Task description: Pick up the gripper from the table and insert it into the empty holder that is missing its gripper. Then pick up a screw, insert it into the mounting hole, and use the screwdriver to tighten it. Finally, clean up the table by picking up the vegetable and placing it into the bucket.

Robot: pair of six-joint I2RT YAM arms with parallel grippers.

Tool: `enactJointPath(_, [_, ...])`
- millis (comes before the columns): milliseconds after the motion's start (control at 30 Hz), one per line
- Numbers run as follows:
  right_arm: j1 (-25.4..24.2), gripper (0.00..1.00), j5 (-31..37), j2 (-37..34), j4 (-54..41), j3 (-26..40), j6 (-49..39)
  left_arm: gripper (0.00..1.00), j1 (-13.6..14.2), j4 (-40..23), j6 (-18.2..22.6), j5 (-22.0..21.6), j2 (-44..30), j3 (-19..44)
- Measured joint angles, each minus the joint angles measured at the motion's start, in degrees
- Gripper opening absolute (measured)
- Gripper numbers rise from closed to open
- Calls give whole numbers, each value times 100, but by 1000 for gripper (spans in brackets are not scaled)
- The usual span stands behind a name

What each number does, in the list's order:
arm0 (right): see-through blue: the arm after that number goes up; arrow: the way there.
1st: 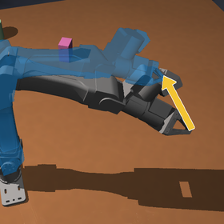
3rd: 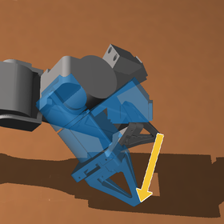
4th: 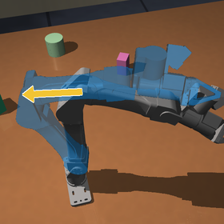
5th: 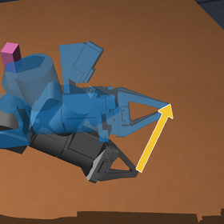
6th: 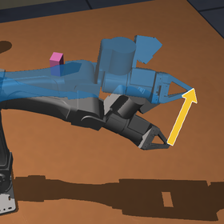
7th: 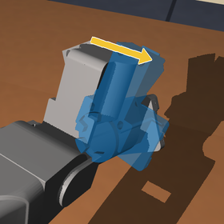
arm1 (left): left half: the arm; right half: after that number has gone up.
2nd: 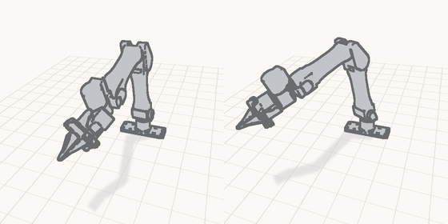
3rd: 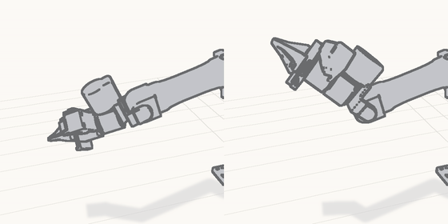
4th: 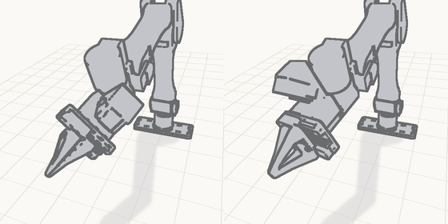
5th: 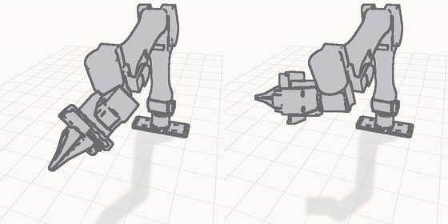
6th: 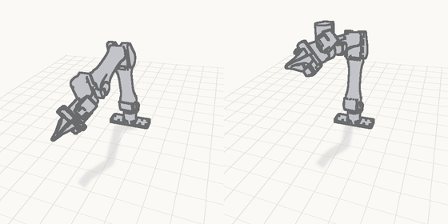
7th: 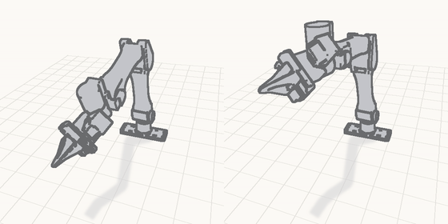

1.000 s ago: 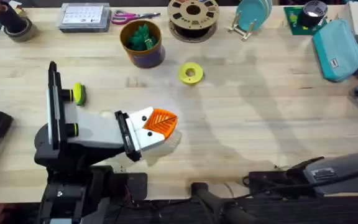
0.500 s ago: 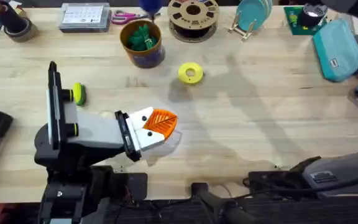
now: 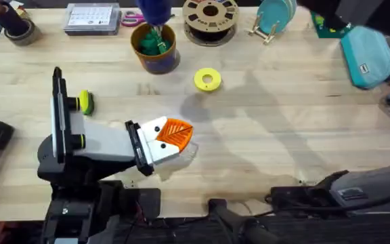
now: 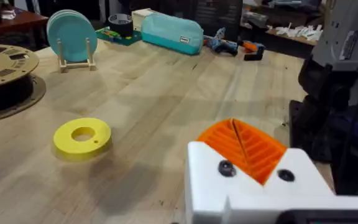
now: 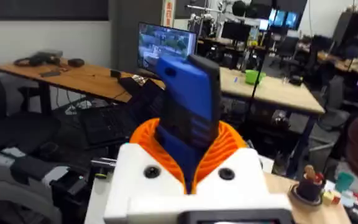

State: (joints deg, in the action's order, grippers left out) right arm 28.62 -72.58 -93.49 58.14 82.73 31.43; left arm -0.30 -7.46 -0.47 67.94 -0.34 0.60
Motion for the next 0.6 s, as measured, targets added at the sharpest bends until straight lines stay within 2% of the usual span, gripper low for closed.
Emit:
enactJointPath(333, [0,25,-57,-2,2157,-845,963,3,0,0,1,0,0,0])
enactJointPath(600, [71,25,-59,0,2250,-965,1339,3,0,0,0,0,0,0])
